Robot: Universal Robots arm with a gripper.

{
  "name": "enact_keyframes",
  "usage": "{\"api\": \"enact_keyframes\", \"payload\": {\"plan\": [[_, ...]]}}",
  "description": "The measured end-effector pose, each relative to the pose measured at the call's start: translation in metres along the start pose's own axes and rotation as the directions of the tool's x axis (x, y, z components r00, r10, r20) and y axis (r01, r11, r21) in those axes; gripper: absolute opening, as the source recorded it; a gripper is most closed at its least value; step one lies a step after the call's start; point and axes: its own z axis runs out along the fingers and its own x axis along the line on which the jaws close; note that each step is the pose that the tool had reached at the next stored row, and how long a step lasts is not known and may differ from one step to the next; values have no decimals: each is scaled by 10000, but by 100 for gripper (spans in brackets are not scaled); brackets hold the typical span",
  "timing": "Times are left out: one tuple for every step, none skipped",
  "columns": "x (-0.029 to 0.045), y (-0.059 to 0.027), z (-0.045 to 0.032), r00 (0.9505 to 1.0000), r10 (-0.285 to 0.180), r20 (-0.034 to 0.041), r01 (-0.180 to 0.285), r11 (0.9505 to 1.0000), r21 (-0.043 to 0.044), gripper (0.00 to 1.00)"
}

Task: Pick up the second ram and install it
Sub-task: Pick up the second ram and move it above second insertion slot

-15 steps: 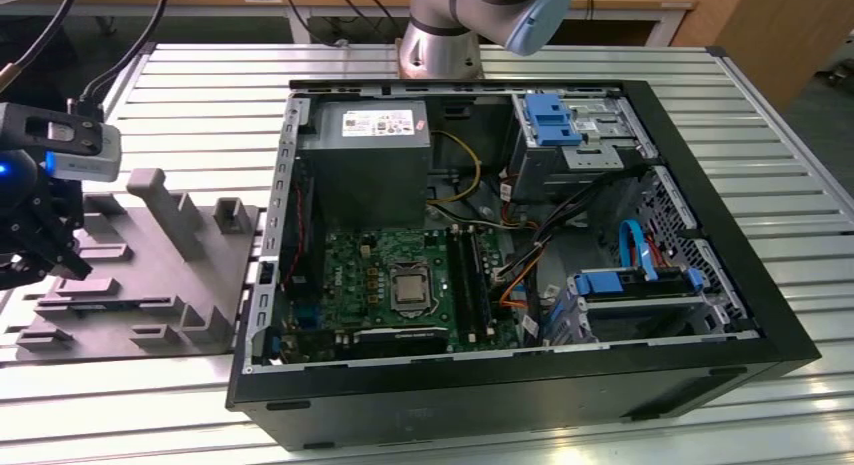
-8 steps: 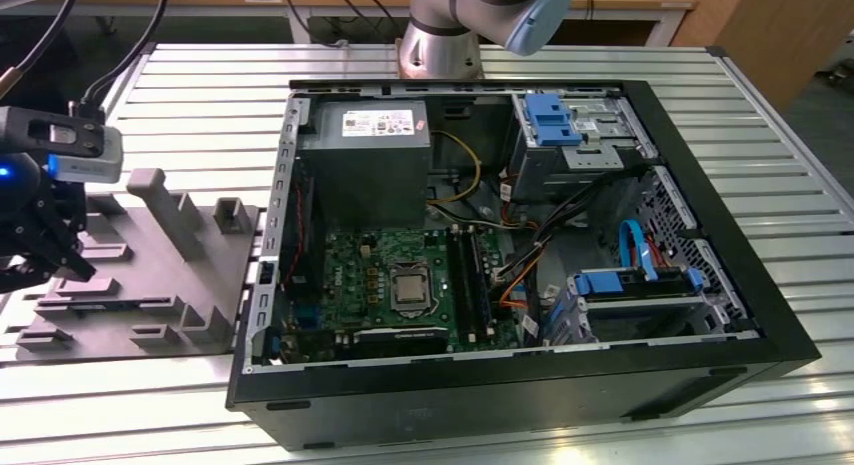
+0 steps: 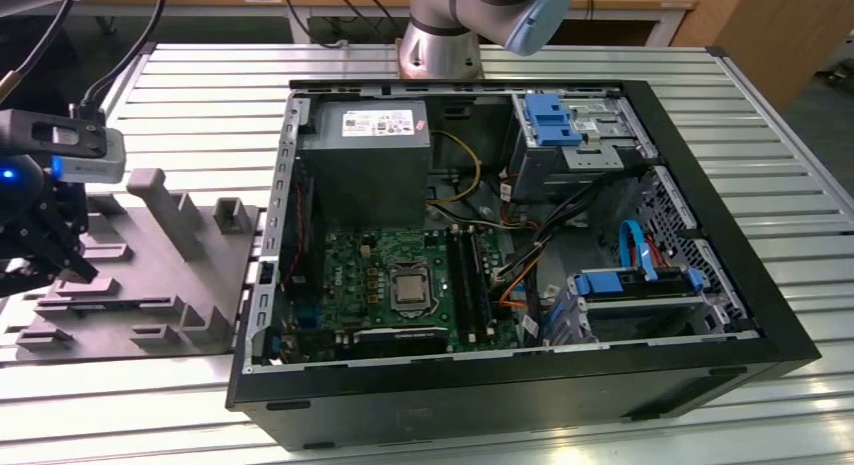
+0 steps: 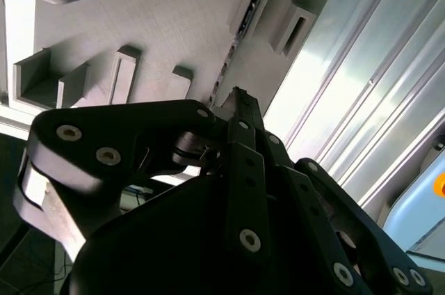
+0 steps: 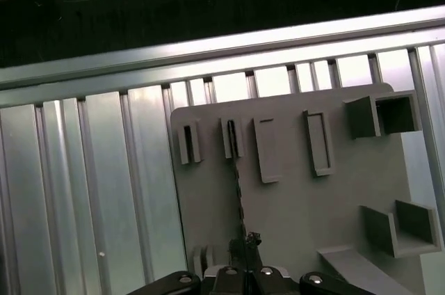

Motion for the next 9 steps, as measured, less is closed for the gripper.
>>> {"api": "enact_keyframes", "payload": {"plan": [[0,0,4,10000,-99,-3,99,10000,-3,10],[0,0,8,9998,-186,-6,186,9998,-6,10],[1,0,10,9997,-241,-8,241,9997,-9,10],[1,0,15,9996,-265,-8,265,9996,-9,10],[1,0,21,9996,-276,-7,276,9996,-8,10],[1,-1,28,9996,-284,-7,284,9996,-9,10],[2,0,33,9996,-291,-9,291,9996,-10,10],[3,2,39,9996,-296,-10,296,9996,-11,10],[3,6,46,9995,-300,-9,300,9995,-11,10]]}}
